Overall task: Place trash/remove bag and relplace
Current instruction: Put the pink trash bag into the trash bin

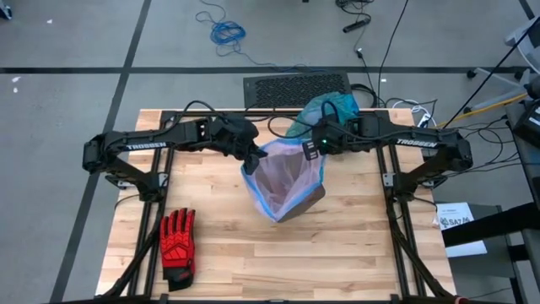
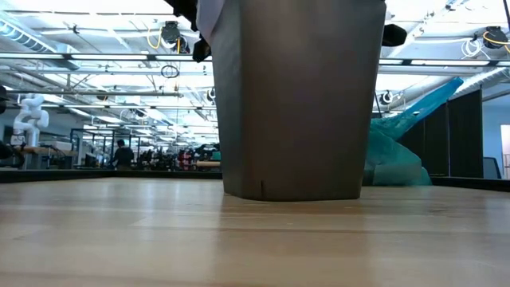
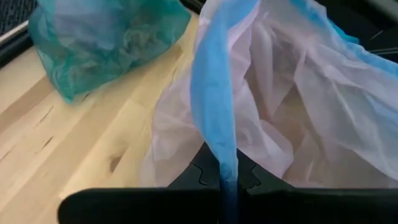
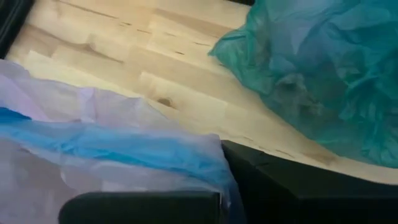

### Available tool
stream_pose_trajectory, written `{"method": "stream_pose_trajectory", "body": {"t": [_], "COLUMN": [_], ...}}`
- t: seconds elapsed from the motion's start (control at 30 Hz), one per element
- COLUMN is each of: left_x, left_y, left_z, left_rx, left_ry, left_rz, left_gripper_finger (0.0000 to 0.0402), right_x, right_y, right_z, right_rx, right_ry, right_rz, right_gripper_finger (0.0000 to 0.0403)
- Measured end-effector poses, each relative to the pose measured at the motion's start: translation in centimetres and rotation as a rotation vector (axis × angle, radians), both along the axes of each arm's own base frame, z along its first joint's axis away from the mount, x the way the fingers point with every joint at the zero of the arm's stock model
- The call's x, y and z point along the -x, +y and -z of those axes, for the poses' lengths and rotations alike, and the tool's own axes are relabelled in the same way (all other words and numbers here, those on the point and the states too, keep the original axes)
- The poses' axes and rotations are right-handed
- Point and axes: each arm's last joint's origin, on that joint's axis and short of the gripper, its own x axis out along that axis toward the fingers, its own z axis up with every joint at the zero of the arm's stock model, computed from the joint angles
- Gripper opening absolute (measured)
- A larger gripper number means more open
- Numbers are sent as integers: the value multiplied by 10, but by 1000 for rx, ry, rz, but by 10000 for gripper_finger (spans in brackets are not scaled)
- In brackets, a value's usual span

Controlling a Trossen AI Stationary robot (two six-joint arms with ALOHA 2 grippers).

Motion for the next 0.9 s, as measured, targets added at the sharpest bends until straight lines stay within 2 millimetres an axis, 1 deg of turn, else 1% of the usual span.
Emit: {"method": "stream_pose_trajectory", "body": {"t": [0.13,0.27,0.43,0.57,0.63,0.73,0.9], "left_x": [-1,-2,-2,-1,0,3,5], "left_y": [-1,-2,-2,1,5,10,13], "left_z": [0,-1,-22,-34,-36,-33,-31], "left_rx": [40,112,81,36,31,35,28], "left_ry": [-8,-14,-81,-113,-118,-83,-53], "left_rz": [0,23,38,43,30,10,6], "left_gripper_finger": [10,46,96,129,142,152,153], "right_x": [-2,-2,-2,-2,-2,-2,-2], "right_y": [0,0,0,0,0,0,0], "right_z": [0,-1,-1,-1,-1,-1,-1], "right_rx": [-2,-1,4,6,7,7,8], "right_ry": [-8,-11,-6,-3,-2,-2,0], "right_rz": [-28,-39,-53,-58,-60,-60,-64], "right_gripper_finger": [0,0,0,0,0,0,0]}}
